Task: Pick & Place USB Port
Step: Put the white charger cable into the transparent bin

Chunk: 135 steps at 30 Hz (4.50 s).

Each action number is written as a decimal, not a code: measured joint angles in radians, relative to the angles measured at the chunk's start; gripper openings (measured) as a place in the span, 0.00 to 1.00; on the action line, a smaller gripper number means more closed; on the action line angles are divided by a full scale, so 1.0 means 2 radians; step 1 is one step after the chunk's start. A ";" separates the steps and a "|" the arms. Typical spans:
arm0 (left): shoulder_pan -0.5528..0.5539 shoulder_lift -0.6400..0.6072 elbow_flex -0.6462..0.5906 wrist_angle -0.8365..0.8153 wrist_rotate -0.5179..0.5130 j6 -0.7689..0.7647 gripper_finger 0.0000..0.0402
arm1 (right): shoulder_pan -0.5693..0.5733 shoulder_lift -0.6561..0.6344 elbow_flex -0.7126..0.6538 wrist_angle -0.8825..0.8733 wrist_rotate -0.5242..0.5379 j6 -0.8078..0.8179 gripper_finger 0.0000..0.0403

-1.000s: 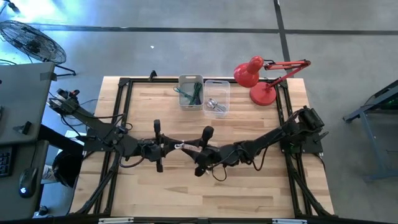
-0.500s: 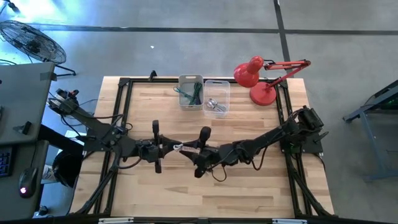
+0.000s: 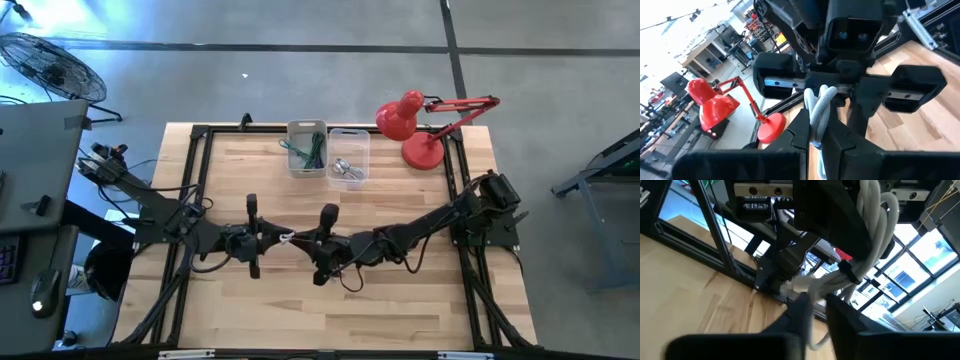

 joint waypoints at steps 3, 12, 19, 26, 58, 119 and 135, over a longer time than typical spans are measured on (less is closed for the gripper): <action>0.000 0.000 -0.001 -0.003 -0.002 0.000 0.04 | -0.002 -0.001 0.001 -0.010 -0.004 -0.002 0.02; 0.001 0.001 -0.001 -0.005 -0.006 -0.002 0.04 | -0.005 -0.003 0.001 -0.025 0.012 0.011 0.01; 0.001 0.001 -0.001 -0.011 0.003 -0.009 0.09 | 0.002 -0.003 0.001 -0.035 0.049 -0.004 0.00; 0.001 0.001 -0.001 -0.011 0.041 0.000 0.24 | 0.010 -0.020 0.001 -0.053 0.077 -0.013 0.00; -0.175 -0.012 0.090 -0.136 -0.190 0.070 0.37 | 0.107 -0.038 -0.001 -0.347 0.451 0.112 0.00; -0.180 -0.010 0.090 -0.224 -0.159 -0.049 0.37 | -0.191 0.020 -0.044 -0.464 0.222 0.337 0.00; -0.180 -0.010 0.090 -0.224 -0.158 -0.049 0.37 | -0.227 0.020 -0.044 -0.464 0.181 0.359 0.00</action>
